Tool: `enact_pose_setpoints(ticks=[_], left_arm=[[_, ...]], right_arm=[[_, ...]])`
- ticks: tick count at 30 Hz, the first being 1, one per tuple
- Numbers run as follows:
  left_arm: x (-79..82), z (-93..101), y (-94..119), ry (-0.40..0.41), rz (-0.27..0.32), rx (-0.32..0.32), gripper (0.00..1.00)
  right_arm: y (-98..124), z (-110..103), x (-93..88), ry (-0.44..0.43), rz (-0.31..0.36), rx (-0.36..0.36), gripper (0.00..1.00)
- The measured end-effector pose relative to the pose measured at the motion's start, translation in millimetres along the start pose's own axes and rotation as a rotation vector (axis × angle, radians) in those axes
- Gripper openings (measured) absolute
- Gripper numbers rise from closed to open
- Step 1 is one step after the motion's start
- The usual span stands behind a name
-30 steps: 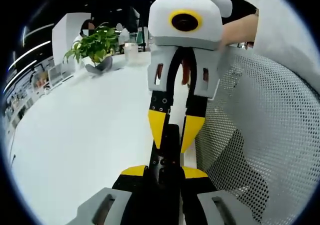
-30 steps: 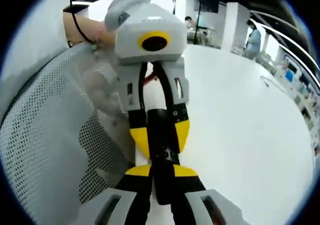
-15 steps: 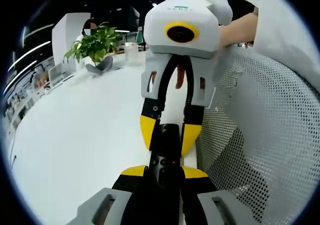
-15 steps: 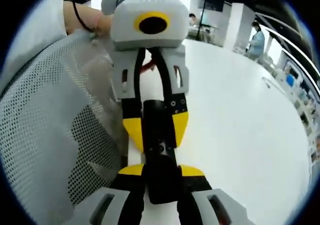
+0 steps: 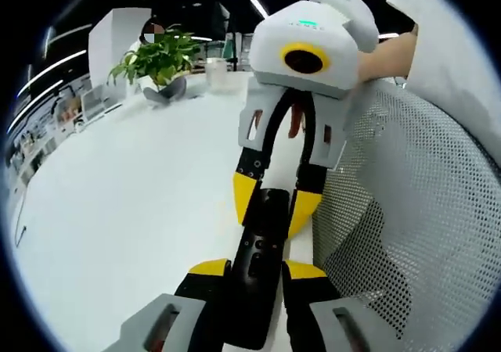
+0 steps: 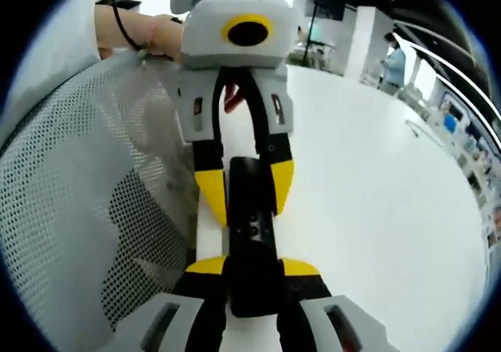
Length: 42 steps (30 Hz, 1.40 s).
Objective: Press the specified remote control buttons in sequence, fully releasing each button before pressing the next.
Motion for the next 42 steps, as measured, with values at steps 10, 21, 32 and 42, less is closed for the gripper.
enact_pose_setpoints(ticks=[10, 21, 32, 42], left_arm=[[17.0, -19.7, 54.5, 0.114, 0.154, 0.207, 0.46], [33.1, -32.2, 122.4, 0.152, 0.321, 0.569, 0.63], [20.2, -18.9, 171.3, 0.244, 0.453, 0.894, 0.89], [8.6, -23.9, 181.1, 0.344, 0.506, 1.055, 1.0]], right_arm=[[-0.6, 0.4, 0.1, -0.019, 0.008, 0.0, 0.21], [-0.6, 0.4, -0.4, -0.027, 0.014, -0.001, 0.21], [-1.4, 0.8, 0.5, -0.03, 0.018, -0.007, 0.21], [-1.5, 1.0, 0.6, -0.04, 0.026, -0.011, 0.21]])
Point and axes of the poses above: the point that each gripper's makers call its tool centre point, and the gripper's own axes: y roughly backward along the fingers, z roughly to its right, x roughly out of its top, the point moved 4 cm from there along y, roughly backward along the fingers, and after that the axes turned 8 degrees about -y, right-handed, at the moved point
